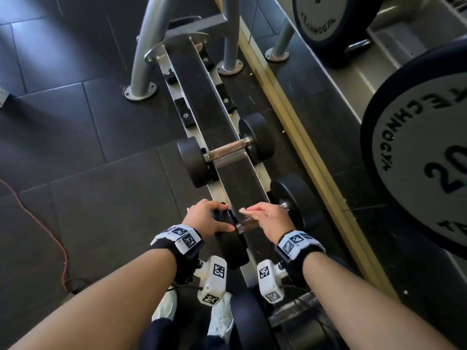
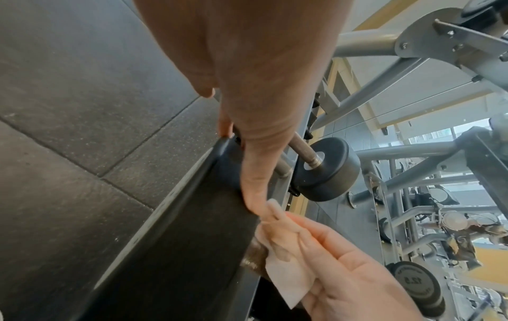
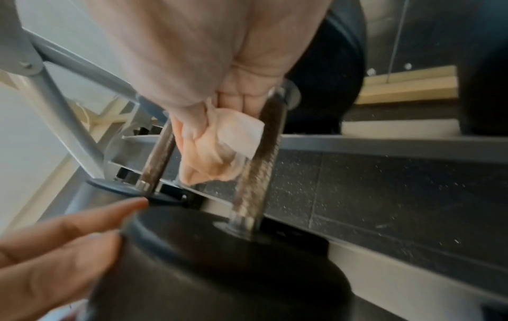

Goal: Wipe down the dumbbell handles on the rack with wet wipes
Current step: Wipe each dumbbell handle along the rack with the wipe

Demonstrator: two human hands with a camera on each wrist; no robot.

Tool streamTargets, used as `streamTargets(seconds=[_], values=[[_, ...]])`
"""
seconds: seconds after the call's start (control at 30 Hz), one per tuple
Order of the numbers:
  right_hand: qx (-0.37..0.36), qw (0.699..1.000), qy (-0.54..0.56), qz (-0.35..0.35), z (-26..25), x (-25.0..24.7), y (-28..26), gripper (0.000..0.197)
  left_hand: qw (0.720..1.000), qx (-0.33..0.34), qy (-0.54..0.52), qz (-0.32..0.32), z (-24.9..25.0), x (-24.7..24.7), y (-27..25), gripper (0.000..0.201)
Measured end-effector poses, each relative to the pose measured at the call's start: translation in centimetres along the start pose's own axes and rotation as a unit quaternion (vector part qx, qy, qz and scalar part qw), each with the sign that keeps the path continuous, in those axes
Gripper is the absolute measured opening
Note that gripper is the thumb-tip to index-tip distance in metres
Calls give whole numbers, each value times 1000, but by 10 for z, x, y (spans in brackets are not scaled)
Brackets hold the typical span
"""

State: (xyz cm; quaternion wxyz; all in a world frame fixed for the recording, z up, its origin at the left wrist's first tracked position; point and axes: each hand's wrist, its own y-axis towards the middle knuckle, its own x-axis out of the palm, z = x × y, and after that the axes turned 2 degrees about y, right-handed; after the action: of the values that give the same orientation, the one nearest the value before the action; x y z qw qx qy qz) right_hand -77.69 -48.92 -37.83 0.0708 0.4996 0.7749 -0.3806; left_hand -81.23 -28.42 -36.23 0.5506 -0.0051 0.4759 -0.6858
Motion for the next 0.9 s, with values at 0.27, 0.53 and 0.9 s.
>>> streamTargets(seconds=[0.27, 0.53, 0.9], values=[[31, 996, 47, 67, -55, -12, 37, 9, 996, 2, 69, -47, 23, -49, 31, 44], [87, 986, 46, 134, -111, -2, 94, 29, 991, 59, 93, 77, 28, -125, 79, 49], [-35, 978, 7, 208, -121, 26, 158, 42, 983, 52, 154, 80, -10, -128, 133, 90]])
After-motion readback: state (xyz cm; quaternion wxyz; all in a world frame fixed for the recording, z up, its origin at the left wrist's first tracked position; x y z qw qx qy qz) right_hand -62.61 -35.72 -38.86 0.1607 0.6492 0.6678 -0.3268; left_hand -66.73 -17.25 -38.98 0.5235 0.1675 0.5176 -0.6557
